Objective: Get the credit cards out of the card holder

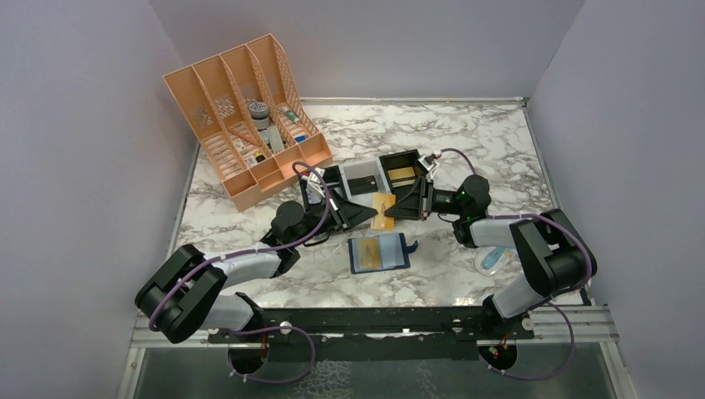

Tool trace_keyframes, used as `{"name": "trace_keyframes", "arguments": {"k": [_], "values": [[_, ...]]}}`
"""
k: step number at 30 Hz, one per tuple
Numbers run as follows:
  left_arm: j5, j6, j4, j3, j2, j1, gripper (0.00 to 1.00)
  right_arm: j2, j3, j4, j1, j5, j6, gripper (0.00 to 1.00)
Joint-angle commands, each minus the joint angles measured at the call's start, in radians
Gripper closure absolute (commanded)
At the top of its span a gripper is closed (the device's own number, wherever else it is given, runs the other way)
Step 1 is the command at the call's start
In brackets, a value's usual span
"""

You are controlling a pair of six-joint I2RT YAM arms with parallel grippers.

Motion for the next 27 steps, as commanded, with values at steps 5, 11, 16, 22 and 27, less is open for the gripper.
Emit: {"name": "trace_keyframes", "arguments": {"k": [5,11,16,22,27], "values": [[0.01,-0.002,0.041,-0.025,-0.031,0.003,1.0,-0.028,0.025,0.034,0.003,-0.013,0.013,0.91],[0.022,0.012,0.035,-0.023,-0.025,0.003,0.96,-0.043,0.02,0.002,0.004,-0.001,-0.015,0.99],[0.028,0.045,-0.004,-0.011,-0.035,0.006,0.66,-0.087,0.035,-0.136,0.001,0.029,-0.113,0.99],[-0.035,0.143,-0.268,0.024,-0.133,0.02,0.27,-0.22,0.107,-0.589,-0.001,0.201,-0.421,0.99],[-0.101,0.226,-0.474,0.045,-0.204,0.032,0.04,-0.338,0.179,-0.91,-0.004,0.486,-0.693,0.99]]}}
